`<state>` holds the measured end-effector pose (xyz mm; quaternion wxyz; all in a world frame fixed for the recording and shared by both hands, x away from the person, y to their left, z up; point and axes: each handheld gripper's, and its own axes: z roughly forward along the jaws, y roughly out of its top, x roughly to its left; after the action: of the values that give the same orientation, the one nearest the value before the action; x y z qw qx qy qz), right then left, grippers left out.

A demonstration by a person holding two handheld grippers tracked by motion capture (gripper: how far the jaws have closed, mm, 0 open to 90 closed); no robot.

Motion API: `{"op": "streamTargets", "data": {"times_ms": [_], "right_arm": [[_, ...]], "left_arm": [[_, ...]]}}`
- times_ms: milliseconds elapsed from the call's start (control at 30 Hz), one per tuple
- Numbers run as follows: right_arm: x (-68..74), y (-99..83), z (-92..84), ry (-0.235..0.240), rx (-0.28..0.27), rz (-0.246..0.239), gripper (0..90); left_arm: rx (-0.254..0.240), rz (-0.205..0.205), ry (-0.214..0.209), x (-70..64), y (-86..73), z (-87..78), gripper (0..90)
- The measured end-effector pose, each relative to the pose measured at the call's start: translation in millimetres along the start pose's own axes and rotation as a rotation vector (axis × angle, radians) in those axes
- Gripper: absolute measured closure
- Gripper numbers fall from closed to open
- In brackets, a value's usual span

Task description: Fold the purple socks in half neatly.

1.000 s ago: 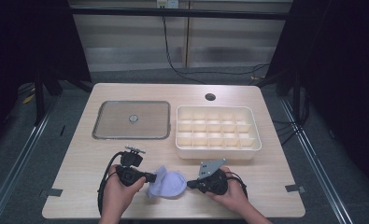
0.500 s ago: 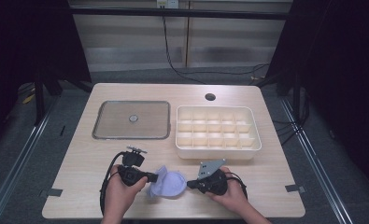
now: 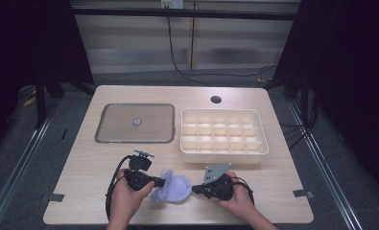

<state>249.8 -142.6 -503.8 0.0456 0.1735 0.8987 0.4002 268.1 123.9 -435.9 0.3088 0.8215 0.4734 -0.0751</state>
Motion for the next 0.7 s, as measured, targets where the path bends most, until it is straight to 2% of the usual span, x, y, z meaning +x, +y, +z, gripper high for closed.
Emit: {"op": "streamTargets", "data": {"times_ms": [133, 700], "right_arm": [[0.2, 0.0, 0.0, -0.003, 0.000, -0.001, 90.0], [0.5, 0.0, 0.0, -0.007, -0.001, -0.004, 90.0]], "left_arm": [[0.006, 0.012, 0.000, -0.8, 1.7, 2.3, 84.1], [0.017, 0.013, -0.014, -6.6, 2.9, 11.1, 83.7]]}}
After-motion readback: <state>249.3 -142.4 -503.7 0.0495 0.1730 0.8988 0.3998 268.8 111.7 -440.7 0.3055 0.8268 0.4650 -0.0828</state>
